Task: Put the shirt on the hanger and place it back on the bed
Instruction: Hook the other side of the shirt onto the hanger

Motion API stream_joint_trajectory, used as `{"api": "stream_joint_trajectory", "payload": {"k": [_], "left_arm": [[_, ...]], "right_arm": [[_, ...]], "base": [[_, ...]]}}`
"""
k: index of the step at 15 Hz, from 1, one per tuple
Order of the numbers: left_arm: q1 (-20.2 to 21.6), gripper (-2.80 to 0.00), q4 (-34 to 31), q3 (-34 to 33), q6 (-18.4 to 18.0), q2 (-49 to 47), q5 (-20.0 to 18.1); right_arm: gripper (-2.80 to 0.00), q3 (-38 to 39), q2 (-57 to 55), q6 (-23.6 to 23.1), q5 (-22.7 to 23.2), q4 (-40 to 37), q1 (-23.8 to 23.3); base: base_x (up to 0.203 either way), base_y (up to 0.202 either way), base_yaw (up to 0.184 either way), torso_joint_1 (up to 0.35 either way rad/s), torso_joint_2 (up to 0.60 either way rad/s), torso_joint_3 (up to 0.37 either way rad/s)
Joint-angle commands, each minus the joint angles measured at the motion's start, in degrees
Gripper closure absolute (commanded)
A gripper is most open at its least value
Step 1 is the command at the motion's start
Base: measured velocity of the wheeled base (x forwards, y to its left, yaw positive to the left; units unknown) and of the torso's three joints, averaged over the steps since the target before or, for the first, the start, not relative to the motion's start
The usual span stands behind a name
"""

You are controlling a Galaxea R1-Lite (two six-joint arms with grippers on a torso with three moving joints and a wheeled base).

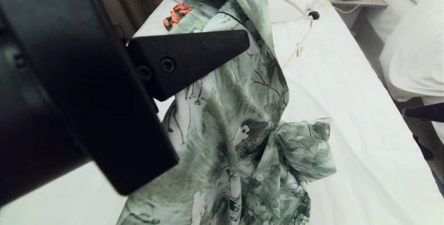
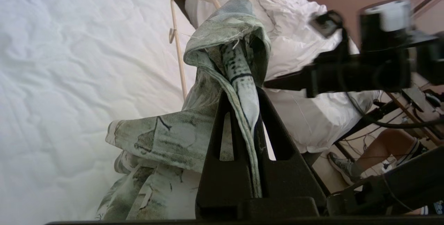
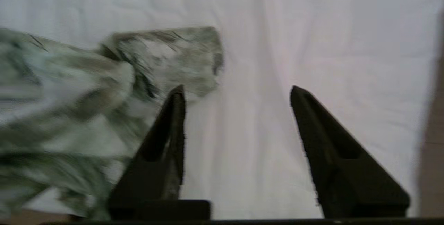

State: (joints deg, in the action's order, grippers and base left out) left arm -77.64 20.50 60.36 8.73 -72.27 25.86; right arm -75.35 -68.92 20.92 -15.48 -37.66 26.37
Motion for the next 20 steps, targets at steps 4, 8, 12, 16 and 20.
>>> {"api": "stream_joint_trajectory", "payload": {"k": [4,8,12,16,20], "left_arm": [[-0.05,0.0,0.15,0.11,-0.24,1.33,0.15],[-0.05,0.0,0.15,0.11,-0.47,1.61,0.07],[-0.05,0.0,0.15,0.11,-0.47,1.61,0.16],[-0.05,0.0,0.15,0.03,-0.38,1.25,0.07],[-0.06,0.0,0.15,0.03,-0.38,1.25,0.07]], "right_arm": [[0.0,-0.19,-12.27,7.68,6.62,11.74,0.39],[0.0,-2.85,-20.78,16.64,8.61,14.72,3.63],[0.0,-9.86,-24.98,24.82,14.93,11.72,4.09],[0.0,-17.17,-27.39,26.72,15.89,1.67,3.51],[-2.8,-24.89,-30.43,31.11,23.17,-7.58,0.75]], "base": [[0.0,0.0,0.0,0.0,0.0,0.0],[0.0,0.0,0.0,0.0,0.0,0.0],[0.0,0.0,0.0,0.0,0.0,0.0],[0.0,0.0,0.0,0.0,0.0,0.0],[0.0,0.0,0.0,0.0,0.0,0.0]]}}
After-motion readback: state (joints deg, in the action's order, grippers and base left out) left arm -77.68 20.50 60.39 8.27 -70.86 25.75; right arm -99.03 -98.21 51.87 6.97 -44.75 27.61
